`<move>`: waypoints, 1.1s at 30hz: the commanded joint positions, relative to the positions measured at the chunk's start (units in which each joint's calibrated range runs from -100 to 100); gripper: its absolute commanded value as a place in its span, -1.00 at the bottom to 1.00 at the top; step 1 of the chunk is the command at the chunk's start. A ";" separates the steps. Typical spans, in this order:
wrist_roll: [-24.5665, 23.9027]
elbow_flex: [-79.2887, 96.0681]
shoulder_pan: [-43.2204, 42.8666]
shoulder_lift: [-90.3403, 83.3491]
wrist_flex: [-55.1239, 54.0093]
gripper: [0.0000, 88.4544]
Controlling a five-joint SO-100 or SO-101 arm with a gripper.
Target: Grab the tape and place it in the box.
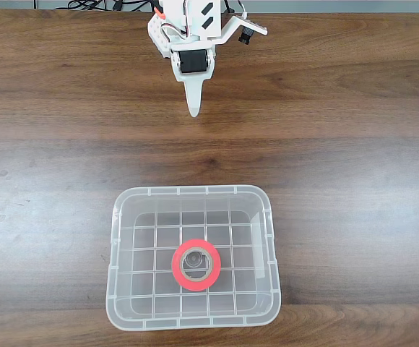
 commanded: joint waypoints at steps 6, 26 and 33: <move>-0.65 0.07 1.59 -2.38 -0.70 -0.97; -1.81 0.16 1.73 -2.22 -0.78 -0.97; -1.81 0.16 1.73 -2.22 -0.78 -0.97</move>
